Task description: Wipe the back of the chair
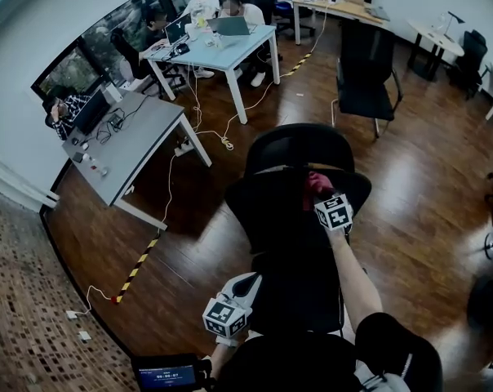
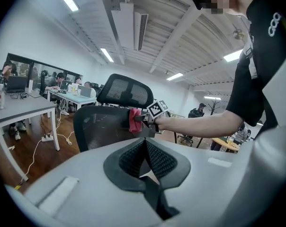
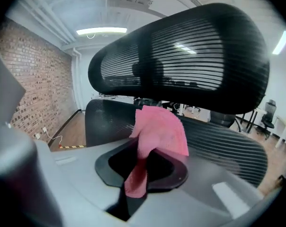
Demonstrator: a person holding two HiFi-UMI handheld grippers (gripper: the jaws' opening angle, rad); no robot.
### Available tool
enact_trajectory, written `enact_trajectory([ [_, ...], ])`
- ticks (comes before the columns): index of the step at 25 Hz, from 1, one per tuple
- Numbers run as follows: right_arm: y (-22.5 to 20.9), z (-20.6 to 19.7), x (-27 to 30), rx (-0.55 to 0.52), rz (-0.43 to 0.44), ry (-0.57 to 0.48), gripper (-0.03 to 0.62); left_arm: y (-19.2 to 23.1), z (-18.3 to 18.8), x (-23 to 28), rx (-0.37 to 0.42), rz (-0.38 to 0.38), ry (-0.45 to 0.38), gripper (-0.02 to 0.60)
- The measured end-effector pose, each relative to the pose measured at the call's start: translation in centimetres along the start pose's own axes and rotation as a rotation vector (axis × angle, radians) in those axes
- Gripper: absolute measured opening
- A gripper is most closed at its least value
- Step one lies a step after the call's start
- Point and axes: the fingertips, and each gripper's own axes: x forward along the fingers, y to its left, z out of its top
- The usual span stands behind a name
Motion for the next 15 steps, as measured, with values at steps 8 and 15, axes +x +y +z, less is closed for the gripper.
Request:
enact_trajectory([
  [8, -6.7, -3.1, -4.2, 0.059, -0.105, 0.01, 0.048, -2.0, 0.2, 1.9, 0.023, -0.039, 0.012, -0.011],
  [15, -10.9, -4.9, -7.6, 0.091, -0.175, 0.019, 0.048, -3.8, 0.5, 2.7, 0.034, -0.058, 0.018, -0.011],
])
